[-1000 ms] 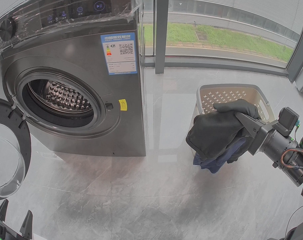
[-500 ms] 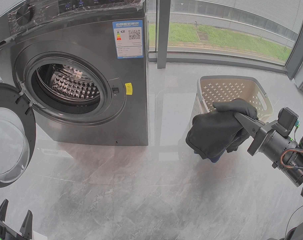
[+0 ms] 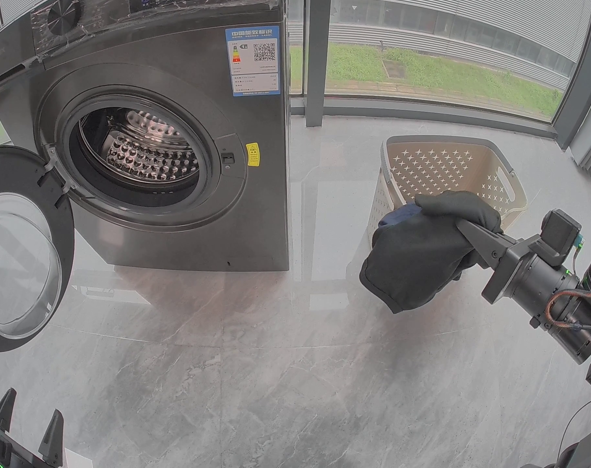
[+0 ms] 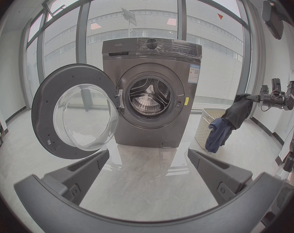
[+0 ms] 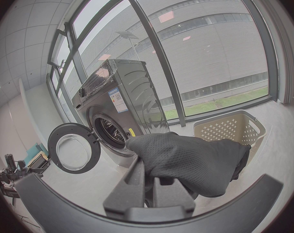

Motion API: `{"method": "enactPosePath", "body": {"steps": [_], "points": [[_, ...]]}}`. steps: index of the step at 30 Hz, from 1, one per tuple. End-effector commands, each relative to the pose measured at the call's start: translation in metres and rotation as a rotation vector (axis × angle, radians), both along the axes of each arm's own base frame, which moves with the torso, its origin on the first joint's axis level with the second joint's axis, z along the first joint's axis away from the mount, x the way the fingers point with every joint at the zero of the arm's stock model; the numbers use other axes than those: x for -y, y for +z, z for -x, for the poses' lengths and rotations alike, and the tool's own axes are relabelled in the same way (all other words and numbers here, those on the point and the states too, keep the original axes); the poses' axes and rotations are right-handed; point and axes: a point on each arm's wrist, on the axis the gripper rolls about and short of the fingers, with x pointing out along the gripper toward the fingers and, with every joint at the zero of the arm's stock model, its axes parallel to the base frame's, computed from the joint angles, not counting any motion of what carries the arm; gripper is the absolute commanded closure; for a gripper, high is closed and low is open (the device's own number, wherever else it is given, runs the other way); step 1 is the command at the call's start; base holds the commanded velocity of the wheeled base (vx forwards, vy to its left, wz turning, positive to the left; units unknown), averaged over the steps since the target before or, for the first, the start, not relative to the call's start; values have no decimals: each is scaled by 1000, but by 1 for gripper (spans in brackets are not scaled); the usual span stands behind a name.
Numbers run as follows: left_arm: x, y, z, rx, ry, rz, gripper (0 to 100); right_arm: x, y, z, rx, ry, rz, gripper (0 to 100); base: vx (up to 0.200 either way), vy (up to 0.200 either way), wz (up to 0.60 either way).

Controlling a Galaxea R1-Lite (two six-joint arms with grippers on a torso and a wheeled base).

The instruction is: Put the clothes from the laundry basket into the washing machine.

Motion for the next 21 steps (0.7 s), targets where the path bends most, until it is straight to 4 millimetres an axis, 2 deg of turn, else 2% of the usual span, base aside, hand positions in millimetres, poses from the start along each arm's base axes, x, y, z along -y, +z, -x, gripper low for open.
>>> {"method": "enactPosePath", "body": {"steps": [1, 19, 21], "points": [[0, -5, 0, -5, 0, 0, 0, 0, 0, 0, -1, 1, 1, 100, 0, 200, 0], [0, -5, 0, -5, 0, 0, 0, -1, 1, 1, 6, 7, -4, 100, 0, 200, 0], [0, -5, 0, -5, 0, 0, 0, -2, 1, 1, 5, 12, -3, 100, 0, 0, 0]]}}
